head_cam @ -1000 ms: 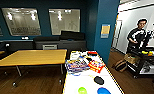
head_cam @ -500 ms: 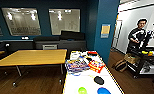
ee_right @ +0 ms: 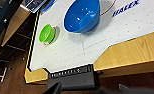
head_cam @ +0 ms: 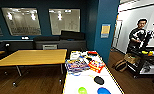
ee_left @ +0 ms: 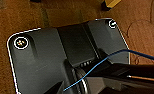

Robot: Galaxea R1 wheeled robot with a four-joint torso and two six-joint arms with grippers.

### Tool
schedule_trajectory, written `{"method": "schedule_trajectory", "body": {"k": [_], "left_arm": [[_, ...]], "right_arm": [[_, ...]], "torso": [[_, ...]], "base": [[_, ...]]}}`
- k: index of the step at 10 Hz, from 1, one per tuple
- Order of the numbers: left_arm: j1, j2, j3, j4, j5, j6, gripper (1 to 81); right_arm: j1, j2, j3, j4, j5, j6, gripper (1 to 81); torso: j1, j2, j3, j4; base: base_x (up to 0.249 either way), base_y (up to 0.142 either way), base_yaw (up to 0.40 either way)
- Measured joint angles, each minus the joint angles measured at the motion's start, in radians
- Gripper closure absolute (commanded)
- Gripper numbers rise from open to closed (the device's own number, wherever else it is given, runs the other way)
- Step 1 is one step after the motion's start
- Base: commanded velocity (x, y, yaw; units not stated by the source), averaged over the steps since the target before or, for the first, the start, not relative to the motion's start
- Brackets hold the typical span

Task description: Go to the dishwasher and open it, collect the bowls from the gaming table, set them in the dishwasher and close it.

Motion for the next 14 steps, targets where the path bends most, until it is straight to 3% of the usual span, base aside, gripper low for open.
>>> {"method": "schedule_trajectory", "body": {"k": [4, 6, 8, 11, 14], "left_arm": [[-0.001, 0.0, 0.0, 0.0, 0.0, 0.0, 1.0], [-0.004, 0.0, 0.0, 0.0, -0.001, 0.0, 1.0], [-0.01, 0.0, -0.001, 0.0, -0.003, -0.001, 1.0], [-0.014, -0.006, -0.002, -0.001, -0.008, -0.002, 1.0], [-0.017, -0.006, -0.002, -0.001, -0.01, -0.002, 1.0]], "right_arm": [[0.144, -0.01, -0.031, 0.113, -0.141, 0.004, 1.0], [0.165, -0.003, -0.075, 0.15, -0.185, 0.005, 1.0], [0.185, 0.02, -0.094, 0.161, -0.203, 0.005, 1.0], [0.241, 0.018, -0.095, 0.179, -0.217, 0.016, 1.0], [0.317, 0.047, -0.164, 0.191, -0.267, 0.091, 1.0]], "torso": [[0.0, 0.0, -0.007, 0.0], [0.0, 0.0, -0.053, 0.0], [0.0, 0.001, -0.105, 0.0], [0.001, 0.001, -0.117, 0.0], [0.001, 0.001, -0.117, 0.0]], "base": [[0.0, 0.0, 0.0], [0.0, 0.0, 0.0], [0.0, 0.0, 0.0], [0.0, 0.0, 0.0], [0.0, 0.0, 0.0]]}}
